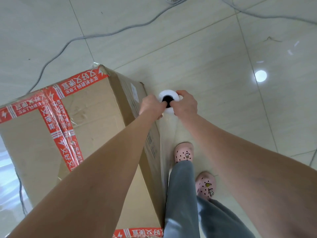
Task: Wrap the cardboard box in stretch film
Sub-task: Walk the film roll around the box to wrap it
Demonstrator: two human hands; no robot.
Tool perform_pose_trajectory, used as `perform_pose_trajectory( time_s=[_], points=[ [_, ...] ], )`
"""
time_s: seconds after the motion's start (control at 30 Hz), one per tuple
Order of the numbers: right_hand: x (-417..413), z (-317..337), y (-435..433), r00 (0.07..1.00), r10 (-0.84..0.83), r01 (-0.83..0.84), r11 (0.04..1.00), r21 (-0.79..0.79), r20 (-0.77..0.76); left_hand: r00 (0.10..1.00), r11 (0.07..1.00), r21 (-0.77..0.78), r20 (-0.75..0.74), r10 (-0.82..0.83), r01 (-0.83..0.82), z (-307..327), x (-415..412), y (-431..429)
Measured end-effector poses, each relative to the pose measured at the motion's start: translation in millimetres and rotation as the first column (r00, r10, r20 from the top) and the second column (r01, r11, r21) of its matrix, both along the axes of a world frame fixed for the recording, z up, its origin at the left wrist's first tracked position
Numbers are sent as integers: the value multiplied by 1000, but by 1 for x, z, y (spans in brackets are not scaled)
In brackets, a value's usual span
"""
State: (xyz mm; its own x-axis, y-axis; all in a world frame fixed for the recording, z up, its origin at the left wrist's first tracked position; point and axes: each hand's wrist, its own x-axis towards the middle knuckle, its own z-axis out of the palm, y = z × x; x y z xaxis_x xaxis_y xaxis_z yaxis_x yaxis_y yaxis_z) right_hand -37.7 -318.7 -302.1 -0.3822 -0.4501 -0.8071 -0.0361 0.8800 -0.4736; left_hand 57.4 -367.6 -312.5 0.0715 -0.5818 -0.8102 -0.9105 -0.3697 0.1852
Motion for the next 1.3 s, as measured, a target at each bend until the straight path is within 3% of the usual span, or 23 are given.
perform_pose_trajectory(
  time_s=[0.13,0.27,0.43,0.63,0.83,0.9,1.0,1.1,1.3],
  points=[
    [-1,-2,-10,1000,8,-8,1000,-7,-5,972,971,-57,49,-228,231,1,-6,-13],
    [-3,-5,-21,996,87,-88,996,15,18,875,854,-189,103,-473,484,5,-13,-26],
    [-9,-6,-37,976,216,-217,975,47,29,801,783,-170,140,-582,599,3,-17,-41],
    [-16,-3,-53,965,261,-261,964,52,-1,888,880,-128,119,-443,457,0,-15,-58],
    [-11,-2,-69,976,203,-206,978,-24,-83,996,988,-129,36,-76,80,-3,-3,-69],
    [-9,-3,-78,984,170,-174,983,-66,-61,996,987,-137,-8,88,-88,-2,1,-74],
    [-4,-7,-92,984,176,-176,984,-5,22,966,958,-125,-32,258,-260,-1,6,-79],
    [1,-9,-104,990,122,-122,992,3,68,970,967,-83,7,243,-241,-1,7,-84],
    [-4,-7,-120,977,198,-202,979,38,83,982,968,-171,81,-173,185,3,-6,-108]
  ],
)
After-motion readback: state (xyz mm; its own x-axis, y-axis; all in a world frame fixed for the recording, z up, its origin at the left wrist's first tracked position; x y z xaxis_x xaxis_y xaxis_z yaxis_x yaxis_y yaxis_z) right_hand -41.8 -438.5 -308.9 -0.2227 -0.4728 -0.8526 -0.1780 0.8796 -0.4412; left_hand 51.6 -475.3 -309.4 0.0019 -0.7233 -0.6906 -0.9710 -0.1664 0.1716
